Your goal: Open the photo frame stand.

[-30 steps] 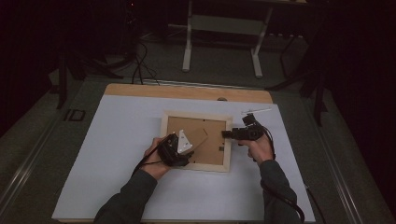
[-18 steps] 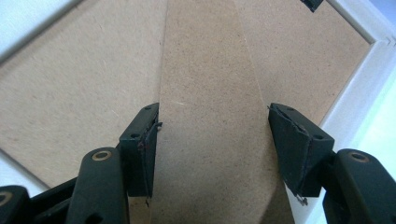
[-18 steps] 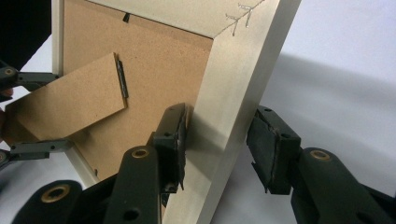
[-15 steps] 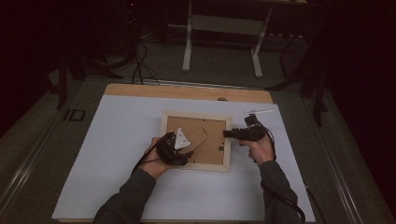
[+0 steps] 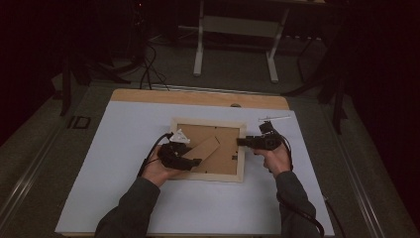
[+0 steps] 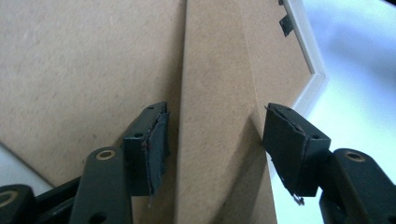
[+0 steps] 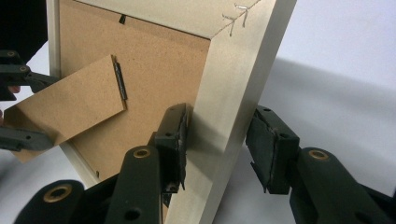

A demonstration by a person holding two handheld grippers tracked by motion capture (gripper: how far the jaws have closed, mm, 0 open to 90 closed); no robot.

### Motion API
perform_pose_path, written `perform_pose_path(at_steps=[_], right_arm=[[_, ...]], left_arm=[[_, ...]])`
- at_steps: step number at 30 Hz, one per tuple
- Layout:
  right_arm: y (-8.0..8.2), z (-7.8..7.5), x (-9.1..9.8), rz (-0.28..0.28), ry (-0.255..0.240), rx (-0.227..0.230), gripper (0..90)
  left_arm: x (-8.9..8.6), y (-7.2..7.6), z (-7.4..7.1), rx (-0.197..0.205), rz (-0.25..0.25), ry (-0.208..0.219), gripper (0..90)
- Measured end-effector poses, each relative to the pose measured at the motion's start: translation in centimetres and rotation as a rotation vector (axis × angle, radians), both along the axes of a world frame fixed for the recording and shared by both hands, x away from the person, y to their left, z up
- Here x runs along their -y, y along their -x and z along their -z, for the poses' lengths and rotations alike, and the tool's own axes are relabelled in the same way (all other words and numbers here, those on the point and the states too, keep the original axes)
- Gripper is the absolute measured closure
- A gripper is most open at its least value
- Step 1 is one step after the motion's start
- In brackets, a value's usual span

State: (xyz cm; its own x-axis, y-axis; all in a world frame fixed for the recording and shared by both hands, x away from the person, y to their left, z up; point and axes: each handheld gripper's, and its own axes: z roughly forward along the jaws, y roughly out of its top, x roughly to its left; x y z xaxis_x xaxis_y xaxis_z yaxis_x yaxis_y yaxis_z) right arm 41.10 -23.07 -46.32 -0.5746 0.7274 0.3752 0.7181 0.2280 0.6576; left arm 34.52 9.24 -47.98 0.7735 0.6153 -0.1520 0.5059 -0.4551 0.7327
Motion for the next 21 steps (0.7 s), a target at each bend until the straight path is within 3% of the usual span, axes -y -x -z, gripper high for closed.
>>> perform_pose_path(at_steps=[5,9,11,21], right_arm=[[0.04,-0.06,-0.02,-0.003,0.003,0.004,58.4],[0.13,-0.15,-0.08,-0.003,0.007,0.010,58.4],[0.19,-0.19,-0.09,-0.004,0.007,0.013,58.4],[0.37,-0.23,-0.11,0.004,0.005,0.021,58.7]], left_arm=[[-0.59,-0.32,-0.08,-0.063,-0.006,0.029,46.3],[-0.46,-0.25,-0.01,-0.089,0.007,0.012,48.9],[-0.27,-0.13,-0.03,-0.088,0.015,0.002,52.8],[-0.11,-0.05,-0.26,-0.066,0.009,-0.016,55.0]])
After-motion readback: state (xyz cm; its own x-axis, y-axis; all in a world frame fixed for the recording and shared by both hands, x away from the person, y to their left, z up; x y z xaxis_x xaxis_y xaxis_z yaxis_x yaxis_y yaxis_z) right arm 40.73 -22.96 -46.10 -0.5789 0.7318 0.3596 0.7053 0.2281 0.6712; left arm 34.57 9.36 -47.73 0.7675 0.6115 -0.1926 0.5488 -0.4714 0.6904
